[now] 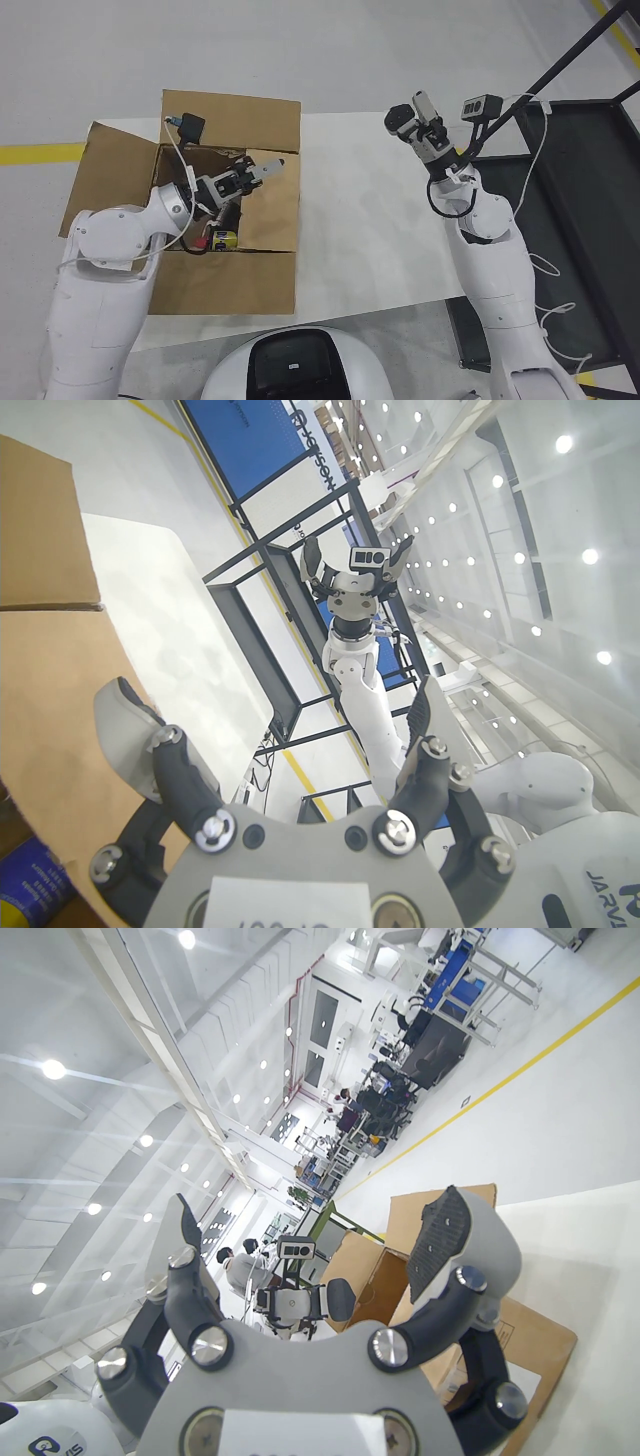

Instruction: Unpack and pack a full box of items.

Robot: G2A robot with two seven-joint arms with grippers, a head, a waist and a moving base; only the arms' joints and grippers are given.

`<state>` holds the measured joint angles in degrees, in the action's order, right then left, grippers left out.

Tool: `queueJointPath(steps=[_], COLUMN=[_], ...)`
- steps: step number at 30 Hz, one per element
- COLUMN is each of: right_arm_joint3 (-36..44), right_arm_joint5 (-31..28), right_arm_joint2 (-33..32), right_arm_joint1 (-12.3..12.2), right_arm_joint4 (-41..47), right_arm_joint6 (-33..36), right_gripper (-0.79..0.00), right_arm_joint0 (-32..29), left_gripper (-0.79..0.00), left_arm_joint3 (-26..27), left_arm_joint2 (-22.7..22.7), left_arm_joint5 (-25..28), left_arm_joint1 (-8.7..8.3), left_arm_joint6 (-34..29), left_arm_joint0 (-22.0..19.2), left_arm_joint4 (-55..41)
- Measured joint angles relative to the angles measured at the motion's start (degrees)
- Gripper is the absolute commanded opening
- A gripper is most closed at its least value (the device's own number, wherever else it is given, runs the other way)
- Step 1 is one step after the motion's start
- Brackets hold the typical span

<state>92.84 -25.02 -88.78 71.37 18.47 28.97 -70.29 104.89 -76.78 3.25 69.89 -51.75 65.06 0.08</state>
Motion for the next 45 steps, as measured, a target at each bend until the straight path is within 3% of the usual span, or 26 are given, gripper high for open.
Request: queueJointPath(steps=[5, 11, 26, 38, 45], right_arm_joint3=[1.2, 0.9, 0.4, 0.4, 0.4], right_arm_joint5=[-0.3, 0.0, 0.4, 0.7, 0.7], right_arm_joint2=[-3.5, -2.8, -1.3, -1.2, -1.2], right_arm_joint1=[-0.4, -0.5, -0.6, -0.6, -0.6], right_arm_joint4=[2.1, 2.7, 2.3, 2.1, 2.1], right_arm_joint6=[0.2, 0.8, 1.3, 1.4, 1.4], right_gripper=[0.0, 0.0, 0.0, 0.0, 0.0], right_arm_joint0=[-2.1, -1.8, -1.2, -1.1, -1.1], left_gripper=[0.0, 0.0, 0.0, 0.0, 0.0], left_arm_joint3=[-1.7, -6.0, -13.7, -5.2, -3.1], left_arm_joint2=[-1.5, -3.8, 3.0, 0.6, 3.1], left_arm_joint5=[-0.6, 0.1, 2.7, 4.3, 3.7], left_arm_joint1=[-0.7, -1.63, -1.26, -2.07, -1.98], left_arm_joint6=[0.3, -2.0, -0.7, -0.5, 0.3], left_arm_joint0=[1.7, 3.2, -2.0, -0.1, -1.4], left_arm_joint4=[3.5, 7.6, 7.2, 4.1, 3.5])
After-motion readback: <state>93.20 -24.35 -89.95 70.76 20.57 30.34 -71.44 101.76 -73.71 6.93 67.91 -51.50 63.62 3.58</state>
